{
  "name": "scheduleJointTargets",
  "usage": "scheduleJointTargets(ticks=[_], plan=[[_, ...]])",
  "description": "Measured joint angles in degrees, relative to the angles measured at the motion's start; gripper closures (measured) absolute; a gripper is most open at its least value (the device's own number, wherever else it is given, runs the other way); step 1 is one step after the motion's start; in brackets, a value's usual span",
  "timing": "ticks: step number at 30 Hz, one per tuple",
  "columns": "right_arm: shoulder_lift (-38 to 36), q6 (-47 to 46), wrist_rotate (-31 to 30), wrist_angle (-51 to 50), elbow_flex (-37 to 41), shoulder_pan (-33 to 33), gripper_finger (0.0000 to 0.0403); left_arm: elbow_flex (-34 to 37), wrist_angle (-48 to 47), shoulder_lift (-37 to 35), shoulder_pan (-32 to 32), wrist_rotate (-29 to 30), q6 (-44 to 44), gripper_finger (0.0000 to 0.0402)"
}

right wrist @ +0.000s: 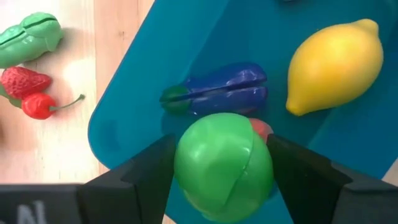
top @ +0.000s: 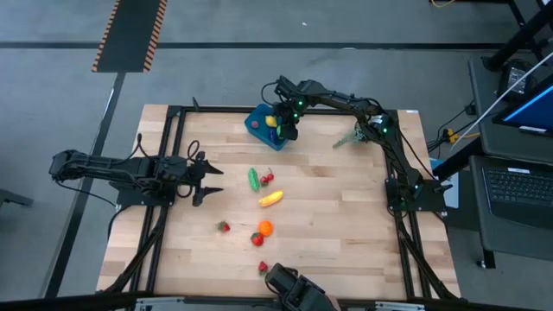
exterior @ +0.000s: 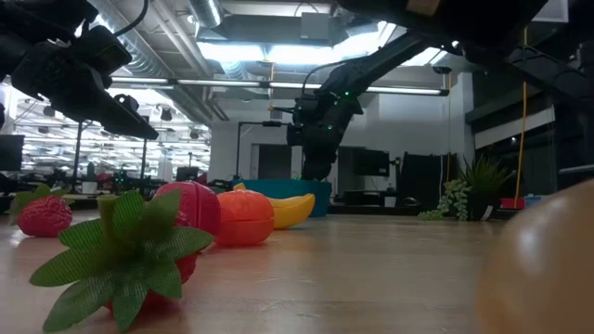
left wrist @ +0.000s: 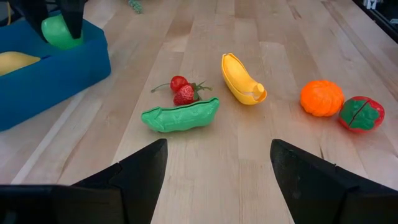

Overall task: Pick and placing Produce into tupperware
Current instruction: Put the green pear into the blue bin, then put the red strawberry into the blue bin

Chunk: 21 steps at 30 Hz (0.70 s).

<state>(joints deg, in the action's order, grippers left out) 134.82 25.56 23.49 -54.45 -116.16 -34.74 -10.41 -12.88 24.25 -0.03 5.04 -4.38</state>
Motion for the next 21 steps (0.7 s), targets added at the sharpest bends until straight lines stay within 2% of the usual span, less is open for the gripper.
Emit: scheduleJointTargets(ticks=[6, 16, 21], plan=[[0.0, -0.3, 0.0, 0.7, 0.0, 0.1, 0.0147, 0.0, 0.0, 0.0, 0.0, 0.0, 0.0, 0.0123], [0.0, -2.8, 0.0, 1.9, -0.1, 0.1, 0.0115, 0.0, 0.0, 0.0, 0.0, 0.0, 0.0, 0.0123], [0.0, -4.3, 0.0, -2.9, -4.7, 0.1, 0.0115, 0.0, 0.0, 0.0, 0.0, 0.0, 0.0, 0.0123]])
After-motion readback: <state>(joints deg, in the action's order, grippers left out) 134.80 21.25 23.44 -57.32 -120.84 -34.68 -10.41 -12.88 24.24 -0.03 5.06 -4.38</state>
